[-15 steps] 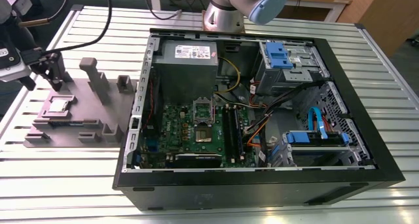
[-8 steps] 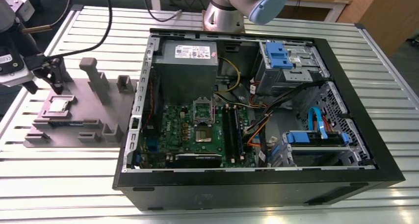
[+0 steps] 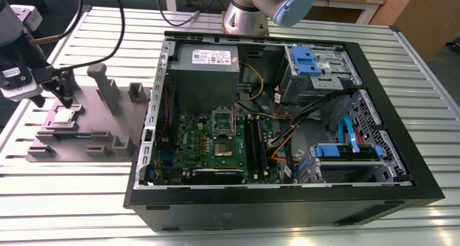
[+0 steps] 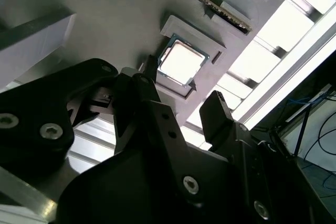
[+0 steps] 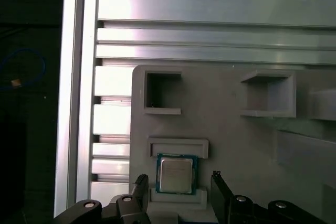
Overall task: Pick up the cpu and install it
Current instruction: 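Pick up the cpu and move it towards the insertion slot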
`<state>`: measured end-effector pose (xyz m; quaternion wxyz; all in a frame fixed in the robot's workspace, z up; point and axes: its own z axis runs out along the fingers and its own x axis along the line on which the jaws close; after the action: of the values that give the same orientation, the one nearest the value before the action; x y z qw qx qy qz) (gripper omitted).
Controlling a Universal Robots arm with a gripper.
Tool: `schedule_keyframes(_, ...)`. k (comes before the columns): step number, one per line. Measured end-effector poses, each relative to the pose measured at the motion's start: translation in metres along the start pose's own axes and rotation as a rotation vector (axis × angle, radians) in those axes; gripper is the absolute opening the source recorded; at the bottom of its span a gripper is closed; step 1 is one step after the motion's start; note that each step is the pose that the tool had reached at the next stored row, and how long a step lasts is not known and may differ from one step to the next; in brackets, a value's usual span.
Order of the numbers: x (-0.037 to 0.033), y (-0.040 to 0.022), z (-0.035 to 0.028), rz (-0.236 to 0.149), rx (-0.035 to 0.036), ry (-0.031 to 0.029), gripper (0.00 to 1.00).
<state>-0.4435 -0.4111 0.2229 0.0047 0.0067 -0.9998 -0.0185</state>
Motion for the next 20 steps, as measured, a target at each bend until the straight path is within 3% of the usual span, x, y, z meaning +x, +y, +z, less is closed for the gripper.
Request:
schedule_keyframes(10,0.0001,-0.001,0.0181,0.002,0.0,-0.0004,0.59)
schedule_keyframes(20,0.0,-0.0012,0.0187,0.001,0.0001,-0.0009,0.6)
